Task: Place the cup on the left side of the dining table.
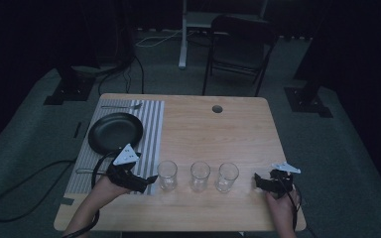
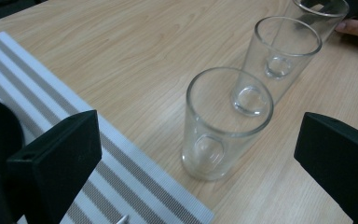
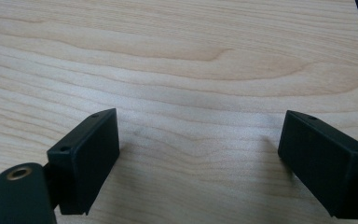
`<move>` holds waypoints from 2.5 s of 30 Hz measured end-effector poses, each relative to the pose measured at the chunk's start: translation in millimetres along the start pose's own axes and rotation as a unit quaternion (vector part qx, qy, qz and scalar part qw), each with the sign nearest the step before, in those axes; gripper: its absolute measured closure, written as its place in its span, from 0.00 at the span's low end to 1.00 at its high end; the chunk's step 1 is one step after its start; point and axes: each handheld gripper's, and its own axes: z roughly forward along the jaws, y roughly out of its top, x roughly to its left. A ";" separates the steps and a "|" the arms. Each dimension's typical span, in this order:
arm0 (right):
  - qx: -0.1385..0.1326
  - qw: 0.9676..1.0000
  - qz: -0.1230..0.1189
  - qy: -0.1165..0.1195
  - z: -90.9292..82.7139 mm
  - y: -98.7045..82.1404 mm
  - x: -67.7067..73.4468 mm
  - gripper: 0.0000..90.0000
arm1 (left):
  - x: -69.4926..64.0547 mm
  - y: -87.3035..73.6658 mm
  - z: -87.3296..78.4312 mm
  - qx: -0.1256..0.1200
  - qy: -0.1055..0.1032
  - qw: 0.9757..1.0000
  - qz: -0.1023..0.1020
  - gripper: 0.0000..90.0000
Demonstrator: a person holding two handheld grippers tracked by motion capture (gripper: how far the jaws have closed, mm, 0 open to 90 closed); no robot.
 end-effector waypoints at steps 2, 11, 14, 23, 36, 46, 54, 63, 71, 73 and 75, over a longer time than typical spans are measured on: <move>0.000 1.000 0.000 0.000 0.0 0.0 0.0 0.13 | -1.7 4.1 3.1 0.003 -0.003 1.000 0.007 0.01; 0.000 1.000 0.000 0.000 0.0 0.0 0.0 0.13 | -11.2 21.3 19.5 0.012 -0.020 0.999 0.025 0.01; 0.000 1.000 0.000 0.000 0.0 0.0 0.0 0.13 | -16.2 27.9 28.9 0.019 -0.028 0.999 0.035 0.01; 0.000 1.000 0.000 0.000 0.0 0.0 0.0 0.13 | -25.8 39.7 46.0 0.026 -0.047 0.997 0.048 0.01; 0.000 1.000 0.000 0.000 -0.1 0.0 -0.1 0.13 | -42.3 56.2 72.2 0.047 -0.070 0.994 0.070 0.01; 0.000 1.000 0.000 0.000 -0.1 0.0 0.1 0.13 | -56.5 71.3 92.0 0.056 -0.090 0.991 0.085 0.01; 0.000 1.000 0.000 0.000 -0.1 0.0 0.0 0.14 | -66.0 80.9 107.3 0.066 -0.099 0.988 0.097 0.01; -0.001 1.000 0.000 -0.001 -0.1 0.0 -0.1 0.14 | -76.9 92.6 124.8 0.082 -0.103 0.985 0.111 0.01; 0.000 1.000 0.000 0.000 -0.2 0.0 -0.1 0.14 | -88.7 104.5 140.7 0.094 -0.107 0.982 0.126 0.01; 0.000 1.000 -0.001 0.000 -0.2 0.0 -0.2 0.14 | -91.4 106.9 144.2 0.098 -0.108 0.981 0.129 0.01; 0.001 1.000 0.000 0.000 -0.3 0.0 -0.1 0.14 | -94.9 109.9 147.8 0.101 -0.105 0.980 0.133 0.01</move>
